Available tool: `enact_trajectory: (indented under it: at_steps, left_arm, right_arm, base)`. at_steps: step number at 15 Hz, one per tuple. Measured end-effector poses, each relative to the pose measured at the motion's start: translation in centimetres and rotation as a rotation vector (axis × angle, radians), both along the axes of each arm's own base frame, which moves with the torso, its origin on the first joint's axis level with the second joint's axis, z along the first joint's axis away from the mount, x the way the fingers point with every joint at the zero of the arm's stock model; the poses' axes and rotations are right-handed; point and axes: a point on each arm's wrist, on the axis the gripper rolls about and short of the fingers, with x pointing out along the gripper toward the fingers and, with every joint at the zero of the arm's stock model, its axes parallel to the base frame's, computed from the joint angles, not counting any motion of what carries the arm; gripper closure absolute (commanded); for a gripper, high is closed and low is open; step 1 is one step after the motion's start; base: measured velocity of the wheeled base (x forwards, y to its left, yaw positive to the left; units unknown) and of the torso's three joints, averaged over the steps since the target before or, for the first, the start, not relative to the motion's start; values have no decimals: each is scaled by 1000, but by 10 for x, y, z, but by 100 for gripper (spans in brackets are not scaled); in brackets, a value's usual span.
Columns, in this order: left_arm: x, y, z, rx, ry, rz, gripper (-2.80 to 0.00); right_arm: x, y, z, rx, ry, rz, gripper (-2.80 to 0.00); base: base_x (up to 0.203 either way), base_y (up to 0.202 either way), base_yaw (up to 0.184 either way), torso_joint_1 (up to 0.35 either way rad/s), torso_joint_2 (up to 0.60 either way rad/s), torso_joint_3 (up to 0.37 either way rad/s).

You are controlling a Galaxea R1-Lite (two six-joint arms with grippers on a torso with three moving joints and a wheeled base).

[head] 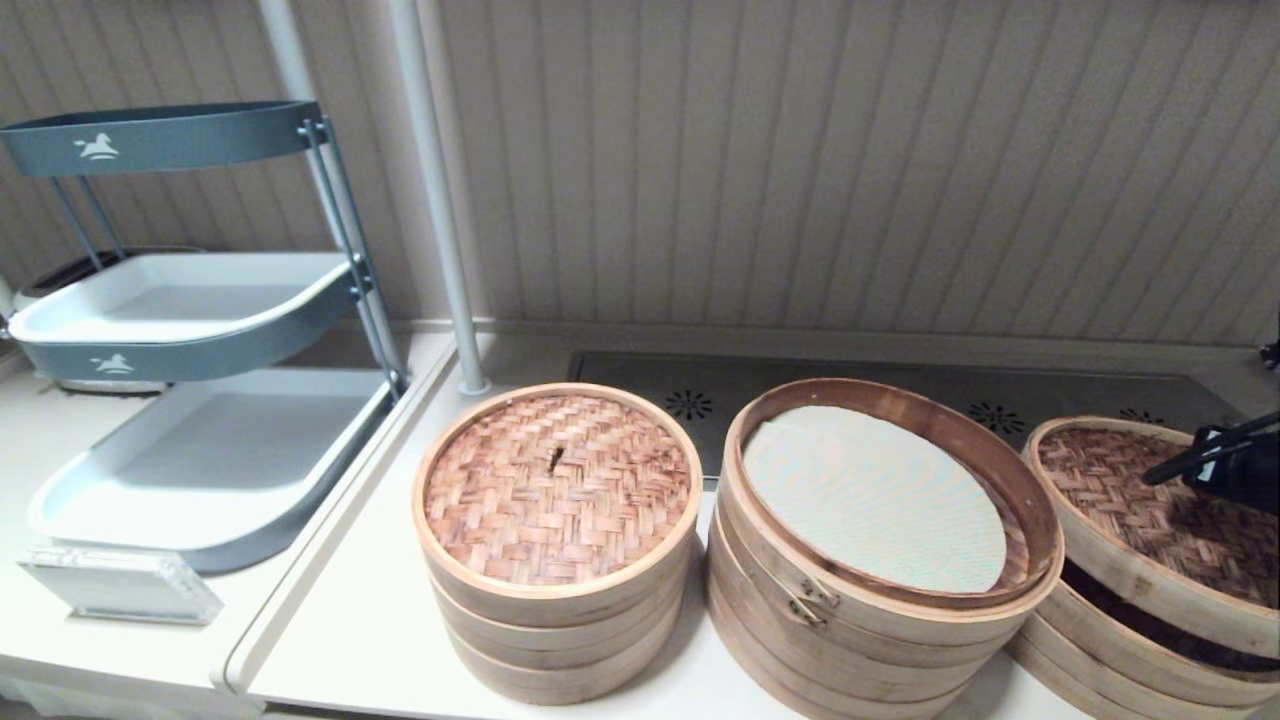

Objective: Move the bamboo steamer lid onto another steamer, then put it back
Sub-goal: Put the steamer

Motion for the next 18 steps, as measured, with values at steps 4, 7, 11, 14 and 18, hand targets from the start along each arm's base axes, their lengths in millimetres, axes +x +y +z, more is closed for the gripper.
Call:
enact_trajectory:
  at_steps: [4,7,11,14,18]
  left_arm:
    - [0,0,0,0,0,1,0]
    - [0,0,0,0,0,1,0]
    - [0,0,0,0,0,3,0]
    - [0,0,0,0,0,0,0]
    - [0,0,0,0,0,0,0]
  right_arm:
    - [2,-1,-5,5,11,2,0]
    - [5,-2,-10,1,0,3,0]
    - [8,-2,-17,-1,-2,4,0]
    - [5,-1,-23,7,17,7,0]
    - [5,0,-29,1,4,7,0]
  base:
    - [0,0,0,0,0,0]
    - [0,0,0,0,0,0]
    - [0,0,0,0,0,0]
    - [0,0,0,0,0,0]
    - [0,0,0,0,0,0]
